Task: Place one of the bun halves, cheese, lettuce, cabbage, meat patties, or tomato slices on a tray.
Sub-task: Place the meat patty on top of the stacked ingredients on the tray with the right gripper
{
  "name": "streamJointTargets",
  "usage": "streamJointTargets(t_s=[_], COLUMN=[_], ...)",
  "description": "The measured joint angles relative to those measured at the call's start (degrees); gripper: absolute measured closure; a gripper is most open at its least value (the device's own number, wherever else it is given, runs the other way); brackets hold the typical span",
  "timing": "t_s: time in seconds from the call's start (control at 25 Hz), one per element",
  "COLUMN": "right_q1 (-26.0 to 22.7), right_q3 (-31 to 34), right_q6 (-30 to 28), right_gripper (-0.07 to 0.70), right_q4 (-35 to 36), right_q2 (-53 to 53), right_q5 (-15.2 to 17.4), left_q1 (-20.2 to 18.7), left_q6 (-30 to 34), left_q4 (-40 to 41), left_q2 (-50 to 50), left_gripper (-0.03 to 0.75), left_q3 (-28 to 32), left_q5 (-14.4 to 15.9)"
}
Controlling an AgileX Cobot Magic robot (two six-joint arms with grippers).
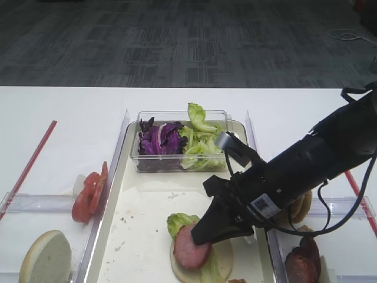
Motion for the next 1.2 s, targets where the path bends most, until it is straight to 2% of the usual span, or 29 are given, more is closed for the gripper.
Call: streamJointTargets(t_s=[0.48, 0.68, 0.96, 1.08, 1.2], right_q1=[0.0, 0.0, 0.0, 0.0, 0.0], right_q3=[-0.11, -0.11, -0.19, -0.19, -0.19], right_q6=[-0.87, -0.89, -0.04, 2.01, 3.75], right_gripper=[0.54, 0.44, 0.237, 0.187, 0.174], right_q4=[0.19, 0.09, 0.09, 0.09, 0.09], right_q2=[0.2, 0.2, 0.2, 0.2, 0.2], right_q5=[0.82, 0.81, 1.05, 1.05, 1.05], left_q1=[0.0, 0.0, 0.0, 0.0, 0.0], left_q6=[0.0, 0.0, 0.0, 0.0, 0.0], left_q4=[0.0, 0.0, 0.0, 0.0, 0.0], left_q2=[0.0, 0.0, 0.0, 0.0, 0.0], left_gripper=[0.324, 0.324, 0.324, 0.324, 0.324], left_q3=[0.0, 0.0, 0.0, 0.0, 0.0], left_q5=[0.0, 0.0, 0.0, 0.0, 0.0])
